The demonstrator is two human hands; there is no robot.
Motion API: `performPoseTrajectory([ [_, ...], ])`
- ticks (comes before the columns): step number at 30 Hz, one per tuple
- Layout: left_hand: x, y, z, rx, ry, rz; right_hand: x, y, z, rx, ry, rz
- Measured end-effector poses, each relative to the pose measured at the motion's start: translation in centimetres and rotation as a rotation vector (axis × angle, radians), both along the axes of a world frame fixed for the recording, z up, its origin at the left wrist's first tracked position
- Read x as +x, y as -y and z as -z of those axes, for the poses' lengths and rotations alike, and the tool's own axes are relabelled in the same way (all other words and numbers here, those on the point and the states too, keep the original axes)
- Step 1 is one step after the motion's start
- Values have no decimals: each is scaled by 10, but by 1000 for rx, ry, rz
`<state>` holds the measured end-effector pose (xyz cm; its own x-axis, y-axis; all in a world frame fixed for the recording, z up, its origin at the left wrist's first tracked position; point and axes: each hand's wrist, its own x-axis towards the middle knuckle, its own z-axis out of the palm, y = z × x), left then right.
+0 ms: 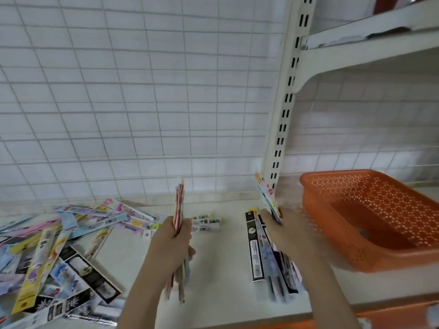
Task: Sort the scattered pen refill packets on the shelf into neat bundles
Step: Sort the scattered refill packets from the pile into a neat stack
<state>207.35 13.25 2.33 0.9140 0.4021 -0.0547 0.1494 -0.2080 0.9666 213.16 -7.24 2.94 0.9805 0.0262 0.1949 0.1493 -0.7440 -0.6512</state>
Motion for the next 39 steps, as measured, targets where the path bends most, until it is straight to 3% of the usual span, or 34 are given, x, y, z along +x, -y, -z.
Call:
performPoseTrajectory([
  [5, 17, 37, 4, -65, -49, 54, 16, 30, 0, -26, -232, -8],
  [10, 29, 64, 11, 127, -64, 72, 21, 45, 8, -2, -360, -69],
  [19, 52, 103, 12, 218, -203, 78, 22, 57, 23, 215, -322, -88],
  [24, 60, 122, 19, 391, -313, 132, 21, 64, 26, 347, -347, -138],
  [28, 55, 132, 20, 500, -344, 114, 23, 68, 29, 303, -355, -143],
  [35, 46, 128, 21, 538, -191, 74, 26, 69, 38, 82, -329, -54],
  [39, 40, 125, 24, 571, -128, 96, 24, 66, 34, -19, -223, -77],
])
